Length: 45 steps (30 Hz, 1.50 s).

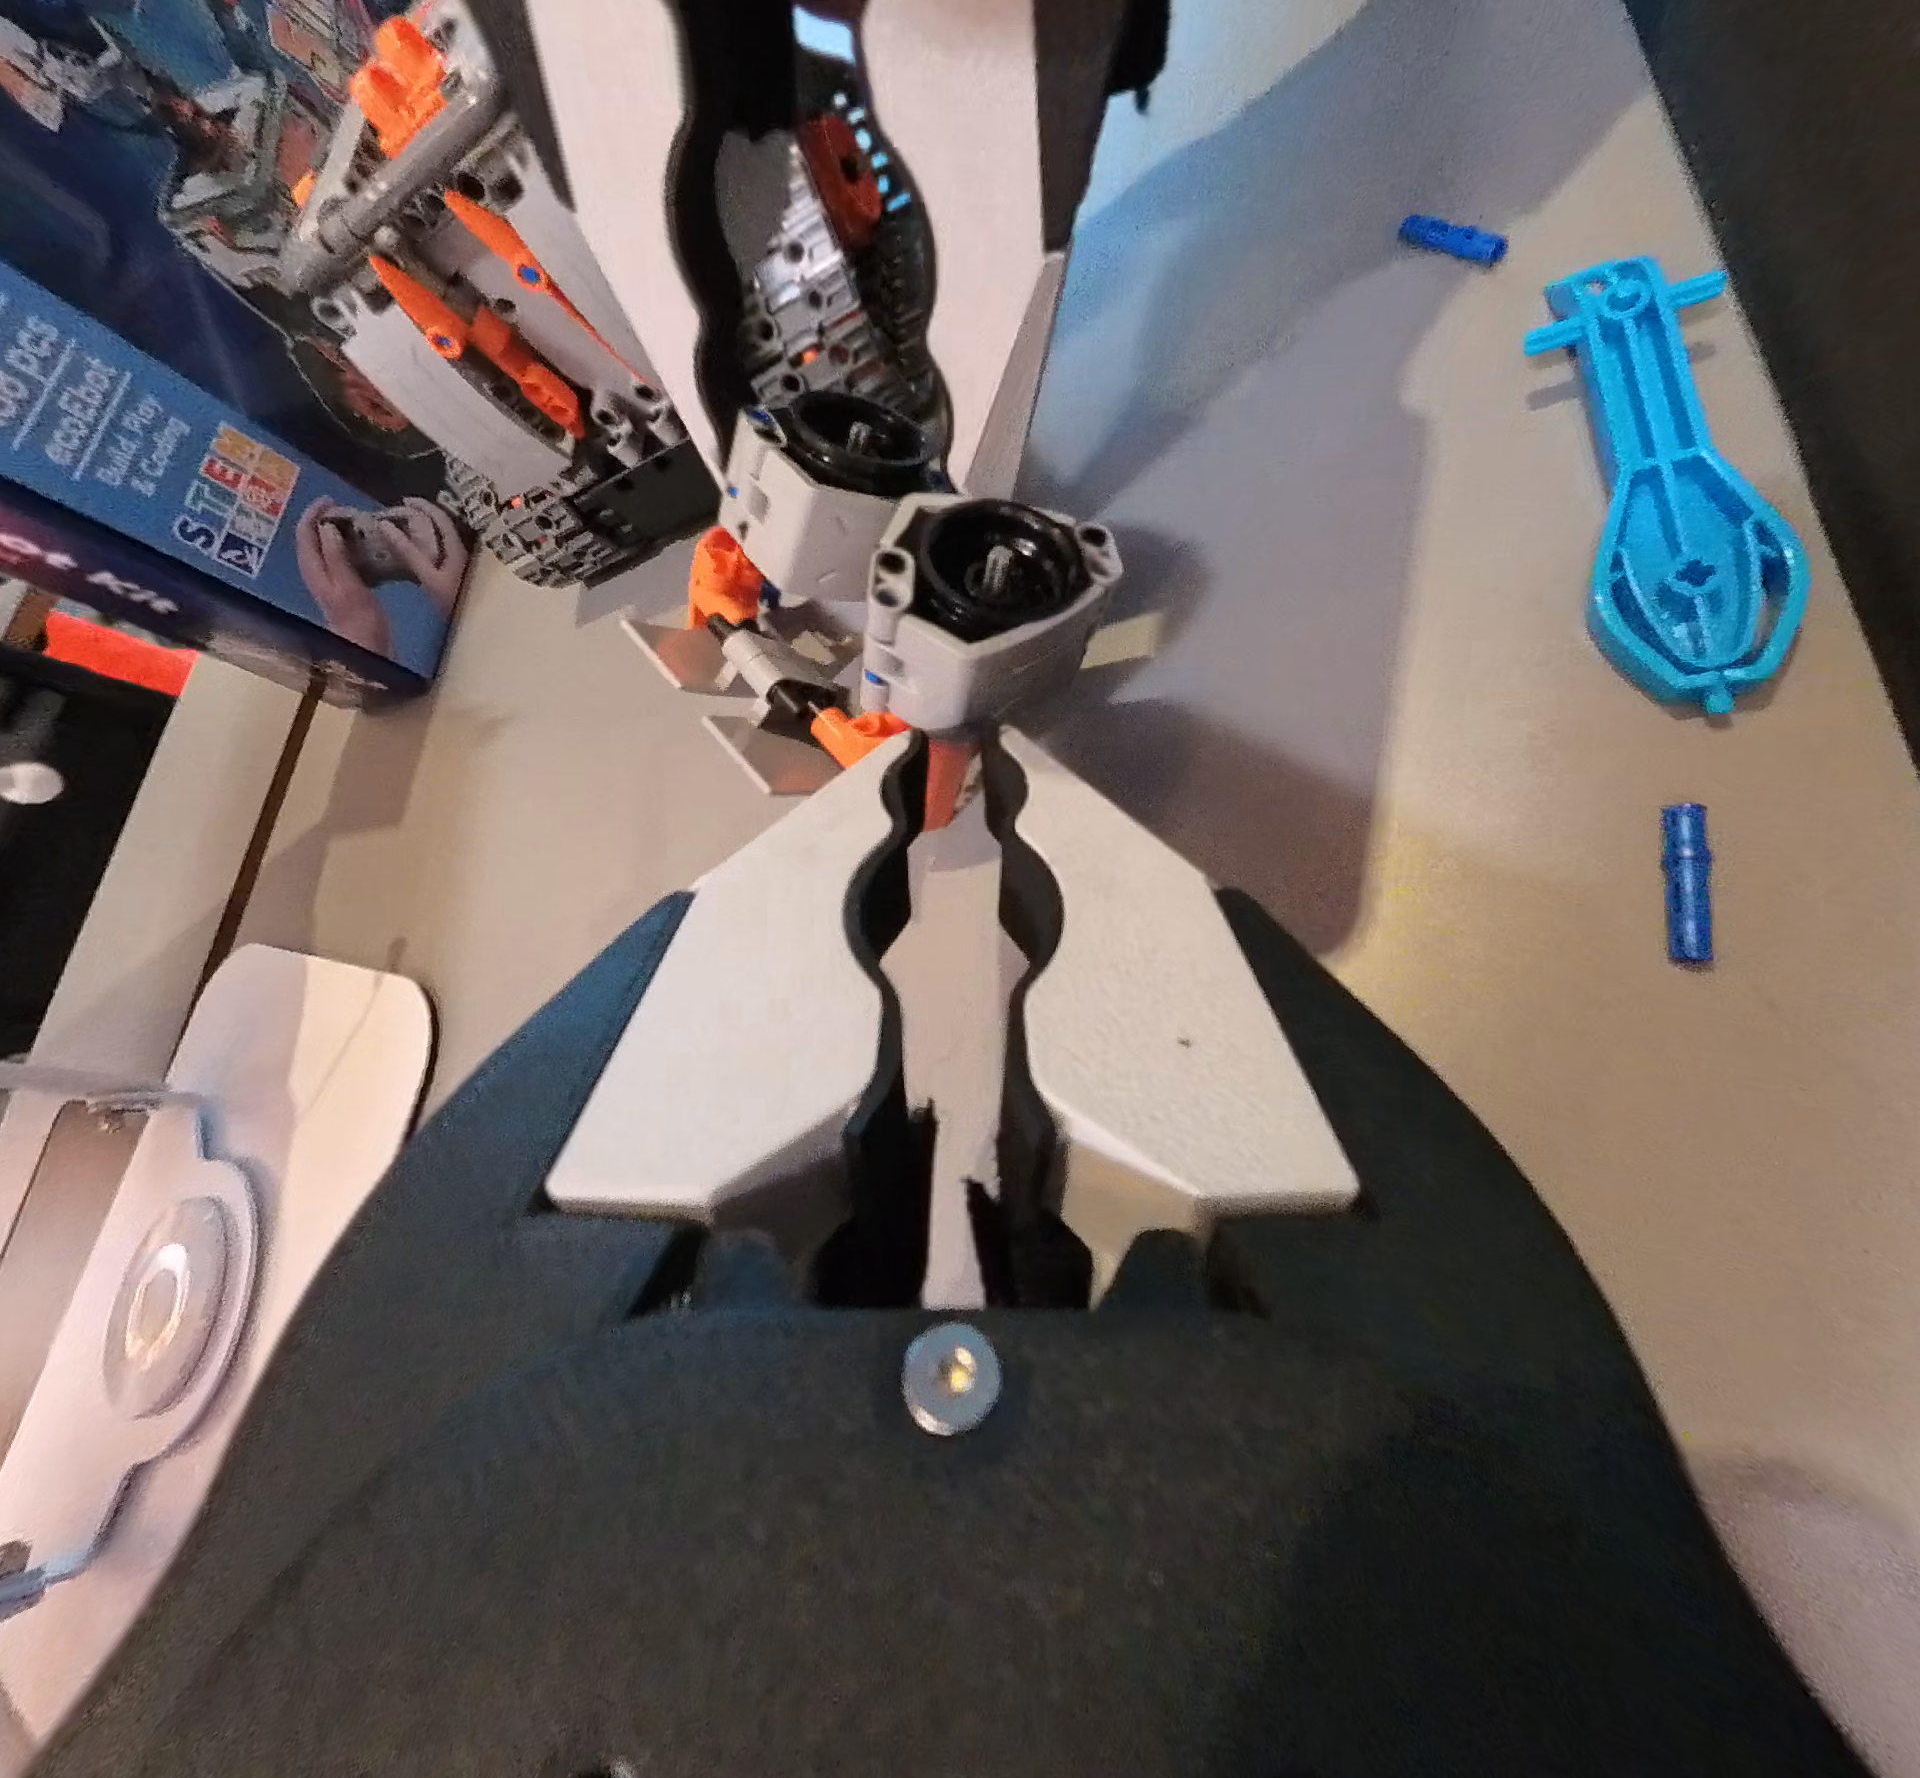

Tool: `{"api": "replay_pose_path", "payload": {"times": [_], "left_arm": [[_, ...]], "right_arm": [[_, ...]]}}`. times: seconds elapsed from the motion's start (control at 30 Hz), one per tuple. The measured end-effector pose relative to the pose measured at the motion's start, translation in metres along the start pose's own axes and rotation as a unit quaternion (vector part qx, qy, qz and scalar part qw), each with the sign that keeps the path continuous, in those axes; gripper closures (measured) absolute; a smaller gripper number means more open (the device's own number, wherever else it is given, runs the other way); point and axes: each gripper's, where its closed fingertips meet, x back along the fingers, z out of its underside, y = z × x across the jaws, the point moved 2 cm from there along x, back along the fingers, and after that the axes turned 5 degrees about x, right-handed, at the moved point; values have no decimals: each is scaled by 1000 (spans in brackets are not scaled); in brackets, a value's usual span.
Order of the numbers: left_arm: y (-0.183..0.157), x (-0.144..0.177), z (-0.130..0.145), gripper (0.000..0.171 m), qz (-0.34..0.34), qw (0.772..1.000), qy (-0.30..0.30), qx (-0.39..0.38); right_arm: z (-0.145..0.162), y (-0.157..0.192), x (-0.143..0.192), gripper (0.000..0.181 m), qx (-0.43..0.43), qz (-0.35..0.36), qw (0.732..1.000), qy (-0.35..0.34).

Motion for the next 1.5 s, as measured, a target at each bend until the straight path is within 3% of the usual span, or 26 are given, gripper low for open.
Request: {"api": "replay_pose_path", "payload": {"times": [0.1, 0.17, 0.3, 0.4, 0.5, 0.63, 0.83, 0.93, 1.03, 1.23, 1.5], "left_arm": [[-4, -2, -1, 146, 10, 1000, 10, 11], [4, -3, -2, 108, -19, 999, 14, 29], [12, -7, -1, 94, -78, 996, 33, 4], [9, -14, 3, 100, -107, 991, 63, -49], [8, -16, 4, 118, -116, 988, 74, -63], [13, -14, 9, 119, -118, 988, 84, -60], [12, -12, 14, 120, -104, 980, 98, -140], [9, -11, 14, 120, -95, 971, 102, -193], [11, -10, 15, 120, -86, 968, 108, -210], [12, -8, 17, 119, -81, 968, 119, -206], [14, -4, 20, 112, -68, 977, 132, -156]], "right_arm": [[4, 0, -5, 130, -8, -8, 999, 37], [3, 0, -8, 130, -53, -26, 998, 29], [0, 0, -9, 130, -123, -46, 991, 0], [-7, -1, -9, 130, -167, -57, 984, -25], [-13, 4, -13, 130, -168, -60, 984, -29], [-15, 3, -11, 130, -140, -46, 989, -23], [-10, 7, 2, 131, 13, -31, 999, 31], [-5, 12, 4, 131, 125, -29, 989, 80], [-3, 13, -3, 130, 158, -17, 983, 96], [-4, 14, -5, 130, 156, 9, 985, 71], [-3, 16, 5, 124, 112, -15, 993, 17]]}}
